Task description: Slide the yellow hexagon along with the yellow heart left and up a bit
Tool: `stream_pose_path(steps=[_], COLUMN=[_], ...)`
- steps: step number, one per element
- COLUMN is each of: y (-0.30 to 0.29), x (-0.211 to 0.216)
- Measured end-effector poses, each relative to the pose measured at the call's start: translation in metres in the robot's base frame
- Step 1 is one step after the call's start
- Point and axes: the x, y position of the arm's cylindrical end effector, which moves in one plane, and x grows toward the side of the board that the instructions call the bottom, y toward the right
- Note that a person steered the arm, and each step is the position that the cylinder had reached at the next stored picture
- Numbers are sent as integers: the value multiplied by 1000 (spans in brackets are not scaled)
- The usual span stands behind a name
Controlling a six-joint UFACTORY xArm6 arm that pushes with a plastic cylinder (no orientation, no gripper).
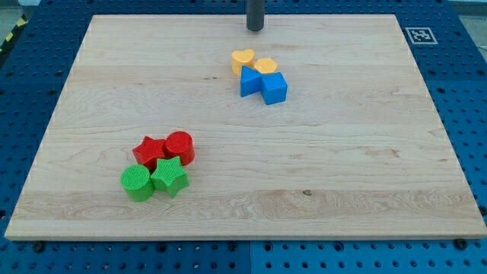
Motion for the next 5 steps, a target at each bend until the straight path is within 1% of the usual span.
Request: stream_pose_path(steps=[3,4,5], y=[1,30,74], x=[1,16,63])
